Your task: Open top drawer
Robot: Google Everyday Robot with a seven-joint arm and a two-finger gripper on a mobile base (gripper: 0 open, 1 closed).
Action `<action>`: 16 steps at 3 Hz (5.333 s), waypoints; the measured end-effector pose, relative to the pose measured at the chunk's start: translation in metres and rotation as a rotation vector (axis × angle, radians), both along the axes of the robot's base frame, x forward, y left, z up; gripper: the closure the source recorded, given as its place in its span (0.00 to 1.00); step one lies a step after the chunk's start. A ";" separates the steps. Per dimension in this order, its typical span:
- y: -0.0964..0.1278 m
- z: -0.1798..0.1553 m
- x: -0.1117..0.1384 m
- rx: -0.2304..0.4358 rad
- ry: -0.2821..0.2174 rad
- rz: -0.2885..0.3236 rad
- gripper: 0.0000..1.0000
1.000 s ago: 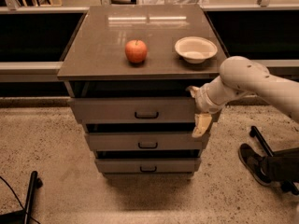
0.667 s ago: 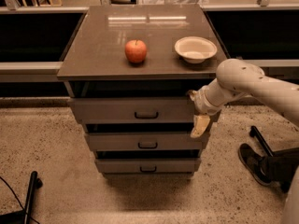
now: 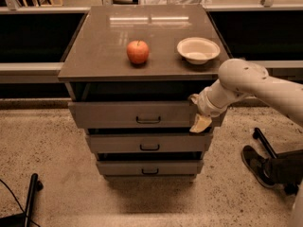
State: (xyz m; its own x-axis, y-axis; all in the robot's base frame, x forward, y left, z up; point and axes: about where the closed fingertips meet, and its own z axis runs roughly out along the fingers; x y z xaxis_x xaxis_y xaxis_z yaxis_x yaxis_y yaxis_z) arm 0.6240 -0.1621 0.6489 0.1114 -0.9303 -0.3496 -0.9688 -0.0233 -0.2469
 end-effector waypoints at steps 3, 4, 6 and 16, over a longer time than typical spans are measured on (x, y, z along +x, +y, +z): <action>0.002 0.012 -0.009 -0.014 0.016 0.015 0.36; 0.003 0.015 -0.011 -0.012 0.018 0.014 0.18; 0.003 0.015 -0.011 -0.012 0.018 0.014 0.00; -0.004 0.078 -0.080 -0.236 0.122 0.037 0.39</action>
Offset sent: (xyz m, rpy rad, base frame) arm -0.0794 -0.0056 -0.0069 -0.0629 0.1311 0.0645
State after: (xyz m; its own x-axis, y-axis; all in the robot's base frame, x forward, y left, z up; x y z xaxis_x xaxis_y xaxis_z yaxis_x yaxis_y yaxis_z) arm 0.5443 -0.1663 0.7266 0.1176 -0.9836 -0.1366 -0.9884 -0.1026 -0.1122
